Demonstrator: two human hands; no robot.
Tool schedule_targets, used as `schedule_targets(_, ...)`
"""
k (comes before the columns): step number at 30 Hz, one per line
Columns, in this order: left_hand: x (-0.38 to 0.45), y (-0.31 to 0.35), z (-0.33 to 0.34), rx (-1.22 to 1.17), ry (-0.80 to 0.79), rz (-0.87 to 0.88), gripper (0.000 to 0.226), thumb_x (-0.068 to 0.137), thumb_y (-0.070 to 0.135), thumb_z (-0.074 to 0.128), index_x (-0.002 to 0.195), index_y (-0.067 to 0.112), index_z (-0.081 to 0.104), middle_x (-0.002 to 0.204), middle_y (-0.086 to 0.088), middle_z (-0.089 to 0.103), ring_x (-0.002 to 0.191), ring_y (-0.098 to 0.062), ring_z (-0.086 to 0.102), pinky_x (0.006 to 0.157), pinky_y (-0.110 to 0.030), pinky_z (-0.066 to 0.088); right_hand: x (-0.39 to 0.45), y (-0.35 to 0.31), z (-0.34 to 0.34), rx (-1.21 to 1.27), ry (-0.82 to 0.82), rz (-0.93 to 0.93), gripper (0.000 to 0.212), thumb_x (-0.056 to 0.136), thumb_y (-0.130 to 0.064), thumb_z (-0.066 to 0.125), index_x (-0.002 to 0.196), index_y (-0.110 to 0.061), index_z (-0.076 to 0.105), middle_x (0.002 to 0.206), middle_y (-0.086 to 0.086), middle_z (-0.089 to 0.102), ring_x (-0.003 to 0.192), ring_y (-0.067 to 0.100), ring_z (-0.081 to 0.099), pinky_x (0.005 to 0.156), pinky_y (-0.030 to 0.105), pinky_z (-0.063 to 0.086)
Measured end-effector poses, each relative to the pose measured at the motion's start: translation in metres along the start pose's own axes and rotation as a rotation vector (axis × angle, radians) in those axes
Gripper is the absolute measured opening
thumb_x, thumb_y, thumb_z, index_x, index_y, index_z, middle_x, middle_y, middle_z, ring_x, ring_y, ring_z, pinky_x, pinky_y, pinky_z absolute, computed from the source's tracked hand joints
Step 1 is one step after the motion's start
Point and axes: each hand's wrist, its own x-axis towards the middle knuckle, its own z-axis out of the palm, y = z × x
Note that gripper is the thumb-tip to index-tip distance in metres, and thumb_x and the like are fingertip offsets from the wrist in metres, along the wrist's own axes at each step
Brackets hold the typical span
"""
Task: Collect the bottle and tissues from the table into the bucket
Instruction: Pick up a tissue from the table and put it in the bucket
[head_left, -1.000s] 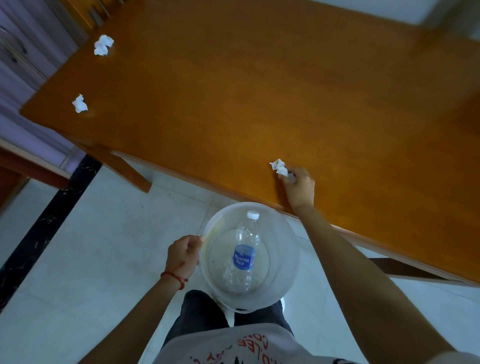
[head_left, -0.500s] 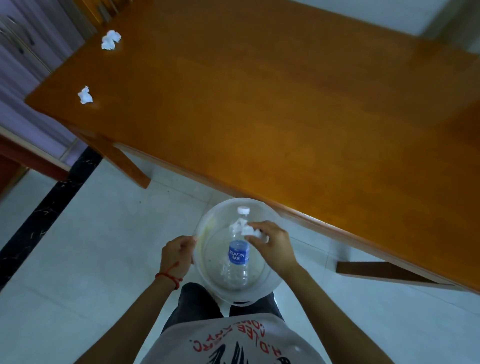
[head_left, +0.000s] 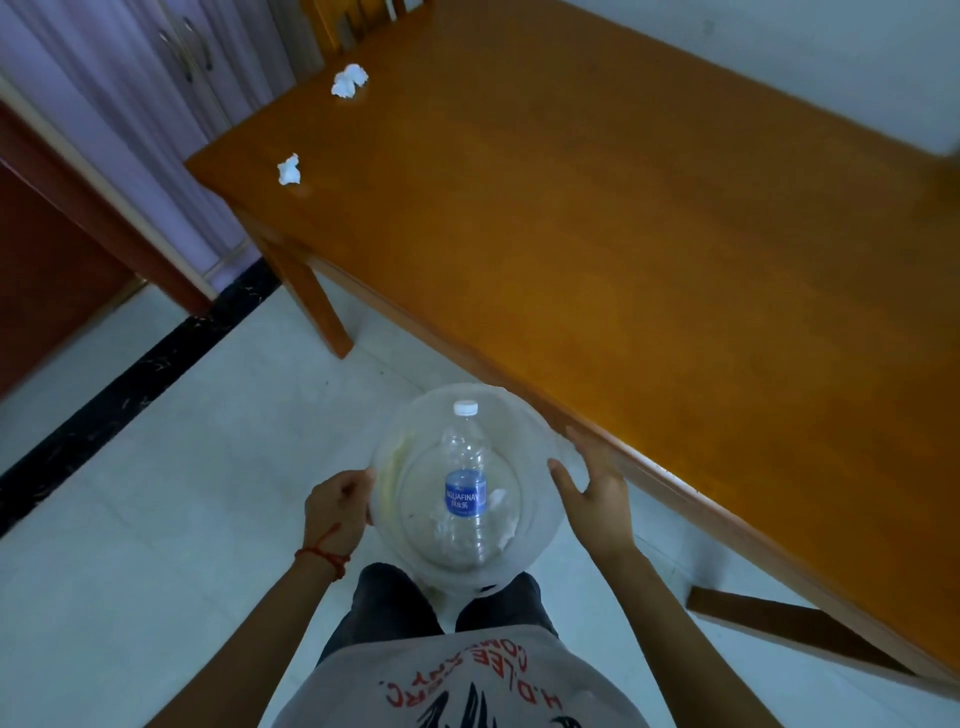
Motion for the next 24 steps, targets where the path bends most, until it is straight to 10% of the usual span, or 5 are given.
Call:
schedule_targets(5,-0.006,-0.023,-0.031,-0.065,0.106,-0.103,0.033,0.089,0.027,0.054,0.064,0.01,0.065,0.064,-0.02,0.064,0.063,-0.032,0.058,0.076,-0.055,0.055,0.007,-0.02,0.02,0.094,-0.164,0.101,0.035,0.091,-0.024,0.053,0.124,-0.014,0.055,0.11,0.008,0.066,0.087,0.013,0.056,0.068,0.006,0.04)
schedule_targets(10,-0.03,-0.041,-0.061,-0.165,0.239,-0.19,0.031,0.09,0.023,0.053,0.062,0.017,0.064,0.06,-0.012,0.063,0.062,-0.034,0.061,0.076,-0.052,0.056,0.011,-0.051,0.05,0.115,-0.277,0.04,0.027,0.09,-0.017,0.054,0.116,-0.01,0.06,0.1,0.005,0.065,0.087,0.02,0.06,0.086,0.035,0.052)
schedule_targets(24,-0.094,-0.096,-0.127,-0.407,0.638,-0.426,0.024,0.088,0.025,0.056,0.072,0.013,0.068,0.063,-0.006,0.066,0.064,-0.027,0.063,0.079,-0.048,0.056,0.001,-0.13,0.144,0.108,-0.636,-0.194,0.026,0.09,-0.011,0.054,0.114,-0.007,0.062,0.109,0.014,0.066,0.097,0.028,0.062,0.092,0.044,0.051)
